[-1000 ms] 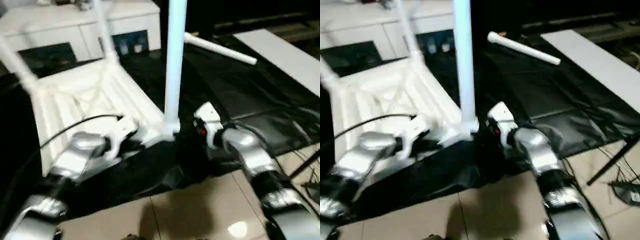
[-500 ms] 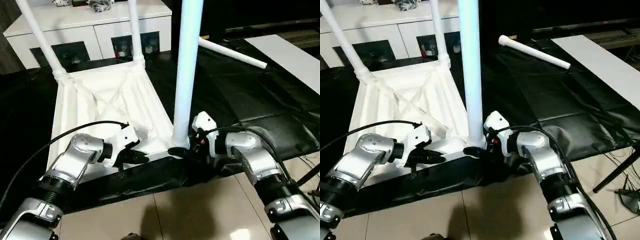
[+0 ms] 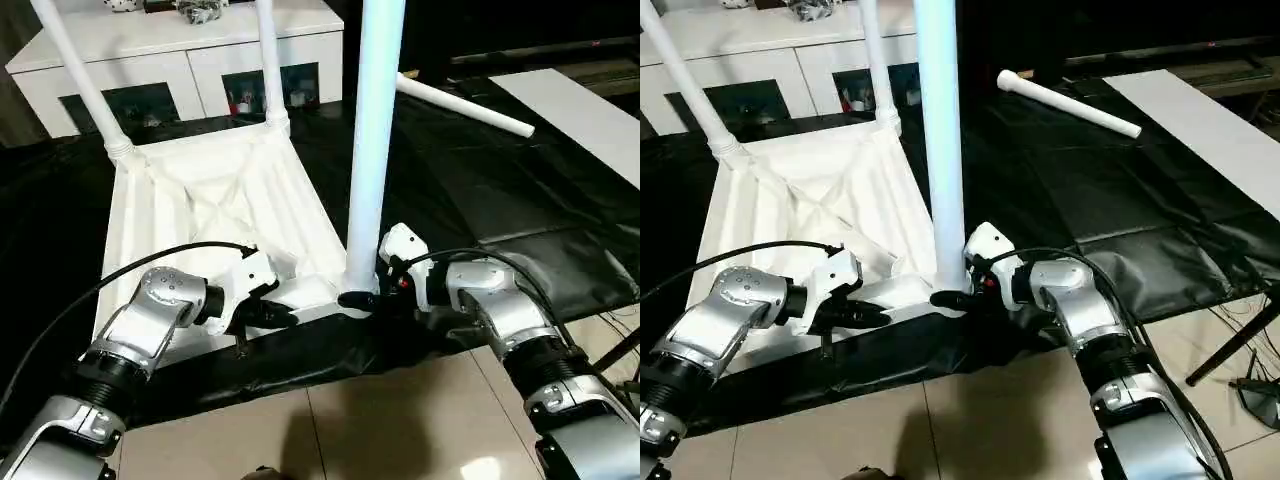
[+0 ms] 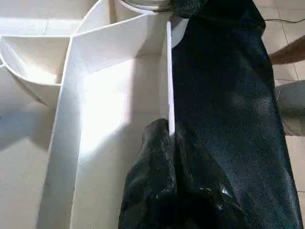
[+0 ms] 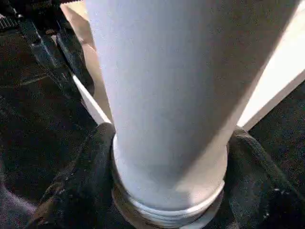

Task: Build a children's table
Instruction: Rotate leg to tighten

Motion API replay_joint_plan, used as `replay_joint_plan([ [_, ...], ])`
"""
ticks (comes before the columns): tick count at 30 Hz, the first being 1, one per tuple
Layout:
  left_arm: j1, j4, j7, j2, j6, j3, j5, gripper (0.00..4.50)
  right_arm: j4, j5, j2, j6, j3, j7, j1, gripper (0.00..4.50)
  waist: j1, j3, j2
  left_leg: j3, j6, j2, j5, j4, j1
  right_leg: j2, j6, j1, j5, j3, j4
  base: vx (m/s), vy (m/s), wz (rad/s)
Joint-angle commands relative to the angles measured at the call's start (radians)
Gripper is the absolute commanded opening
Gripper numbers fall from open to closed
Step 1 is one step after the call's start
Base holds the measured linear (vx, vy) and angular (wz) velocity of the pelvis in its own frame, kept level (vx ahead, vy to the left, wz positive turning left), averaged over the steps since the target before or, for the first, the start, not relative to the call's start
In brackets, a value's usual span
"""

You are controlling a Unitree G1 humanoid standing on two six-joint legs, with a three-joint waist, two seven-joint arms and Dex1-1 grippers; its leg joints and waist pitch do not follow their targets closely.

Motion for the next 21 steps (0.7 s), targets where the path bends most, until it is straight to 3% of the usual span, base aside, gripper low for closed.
replay_joint_plan([
  [1,-0.001,-0.012,-0.032,-0.006,-0.016,-0.019,-0.004,0.0,0.017,0.008,0.018,-0.012,-0.011,-0.021,-0.028,2.73,-0.005,-0.074,-0.006,-0.03,0.016,0.057,-0.319,-0.081,0.031,-0.057,-0.223,0.036,-0.297,0.035,-0.057,0.0,0.0,0.0],
  [6,-0.003,0.005,0.06,-0.061,0.012,0.011,-0.011,0.0,0.063,0.045,0.099,0.019,-0.083,-0.177,-0.031,2.72,-0.008,-0.074,-0.008,-0.031,0.011,0.057,-0.322,-0.081,0.032,-0.058,-0.223,0.034,-0.318,0.036,-0.059,0.0,0.0,0.0],
  [9,-0.011,0.021,0.118,-0.088,0.025,0.02,-0.001,0.0,0.08,0.043,0.133,0.037,-0.104,-0.267,-0.031,2.72,-0.019,-0.071,-0.008,-0.034,-0.005,0.055,-0.343,-0.085,0.031,-0.058,-0.208,0.034,-0.348,0.035,-0.061,0.0,0.0,0.0],
  [10,-0.026,0.049,0.209,-0.133,0.045,0.031,0.016,0.0,0.108,0.034,0.191,0.06,-0.134,-0.426,-0.028,2.72,-0.026,-0.07,-0.007,-0.033,-0.012,0.053,-0.347,-0.085,0.033,-0.058,-0.208,0.031,-0.353,0.037,-0.063,0.0,0.0,0.0],
  [12,-0.035,0.064,0.257,-0.159,0.057,0.038,0.023,0.0,0.124,0.024,0.221,0.067,-0.148,-0.512,-0.026,2.72,-0.036,-0.067,-0.008,-0.037,-0.027,0.05,-0.381,-0.086,0.035,-0.06,-0.193,0.031,-0.418,0.034,-0.07,0.0,0.0,0.0],
  [15,-0.077,0.118,0.46,-0.251,0.127,0.089,0.039,0.0,0.198,0.025,0.308,0.066,-0.209,-0.768,-0.046,2.72,-0.047,-0.063,-0.007,-0.041,-0.046,0.047,-0.438,-0.086,0.043,-0.059,-0.169,0.025,-0.484,0.032,-0.079,0.0,0.0,0.0],
  [18,-0.104,0.163,0.568,-0.297,0.123,0.116,0.049,0.0,0.261,0.016,0.362,0.046,-0.224,-0.9,-0.077,2.72,-0.05,-0.062,-0.002,-0.04,-0.041,0.043,-0.471,-0.083,0.051,-0.058,-0.148,0.015,-0.523,0.031,-0.093,0.0,0.0,0.0],
  [21,-0.122,0.193,0.654,-0.331,0.073,0.133,0.065,0.0,0.309,0.019,0.417,0.014,-0.221,-0.886,-0.114,2.72,-0.056,-0.063,-0.004,-0.044,-0.037,0.043,-0.493,-0.086,0.049,-0.057,-0.134,0.018,-0.525,0.026,-0.094,0.0,0.0,0.0],
])
